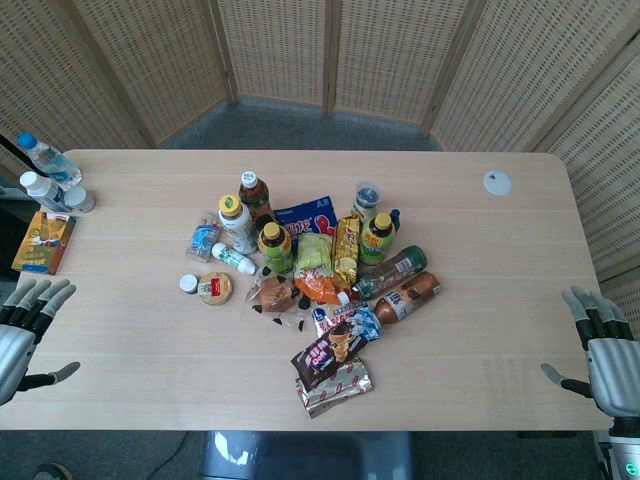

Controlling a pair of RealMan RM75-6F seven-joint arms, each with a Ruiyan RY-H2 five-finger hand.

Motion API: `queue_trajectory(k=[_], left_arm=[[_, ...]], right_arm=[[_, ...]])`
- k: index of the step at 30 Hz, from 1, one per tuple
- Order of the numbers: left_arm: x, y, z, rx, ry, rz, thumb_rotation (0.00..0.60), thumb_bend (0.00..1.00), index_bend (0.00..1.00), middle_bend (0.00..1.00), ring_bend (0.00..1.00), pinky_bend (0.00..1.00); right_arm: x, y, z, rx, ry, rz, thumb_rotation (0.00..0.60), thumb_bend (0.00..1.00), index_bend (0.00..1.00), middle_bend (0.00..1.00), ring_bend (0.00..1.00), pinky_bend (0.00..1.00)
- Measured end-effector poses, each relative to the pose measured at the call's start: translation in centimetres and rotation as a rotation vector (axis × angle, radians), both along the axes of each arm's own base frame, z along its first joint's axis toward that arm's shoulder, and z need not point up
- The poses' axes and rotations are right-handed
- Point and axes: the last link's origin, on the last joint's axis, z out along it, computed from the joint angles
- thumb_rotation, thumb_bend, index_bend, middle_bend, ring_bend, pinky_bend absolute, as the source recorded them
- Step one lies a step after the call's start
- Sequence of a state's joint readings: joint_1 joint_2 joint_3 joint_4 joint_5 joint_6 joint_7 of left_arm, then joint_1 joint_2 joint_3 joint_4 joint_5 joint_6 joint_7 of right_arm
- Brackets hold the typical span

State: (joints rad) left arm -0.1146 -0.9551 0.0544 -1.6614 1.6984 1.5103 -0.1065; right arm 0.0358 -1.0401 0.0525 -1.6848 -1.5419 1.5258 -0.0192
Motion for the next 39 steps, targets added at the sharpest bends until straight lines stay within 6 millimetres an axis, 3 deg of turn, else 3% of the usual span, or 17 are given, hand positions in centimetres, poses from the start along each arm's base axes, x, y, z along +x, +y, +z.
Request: queue_trajectory(k=[12,21,28,39], left_arm=[[-0.5,1.2,-1.7,-0.031,0.052,0.005,0.600,0.00,0.00,0.00,0.00,0.00],[0.5,5.7,-4.4,-0.082,0.159,-0.007,0.600,0.00,0.03,0.00,0.00,0.00],[1.8,9.3,-7.5,-0.133,0.254,-0.009,0.600,0.00,0.04,0.00,0.00,0.00],[2.2,12.4,-12.1,-0.196,0.369,0.004,0.600,0.00,0.05,0.00,0.00,0.00]], right_arm=[[-0.1,-0.1,0.1,-0.008,-0.004,-0.010,0.588,0.00,0.00,0.00,0.00,0.00],[-0.3,-0.2,0.2,-0.010,-0.011,-0.018,0.587,0.00,0.00,0.00,0.00,0.00],[-0.3,-0.2,0.3,-0.011,-0.016,-0.020,0.584,0.00,0.00,0.00,0.00,0.00],[-0.5,-0.4,0.4,-0.014,-0.018,-0.027,0.586,0.00,0.00,0.00,0.00,0.00]])
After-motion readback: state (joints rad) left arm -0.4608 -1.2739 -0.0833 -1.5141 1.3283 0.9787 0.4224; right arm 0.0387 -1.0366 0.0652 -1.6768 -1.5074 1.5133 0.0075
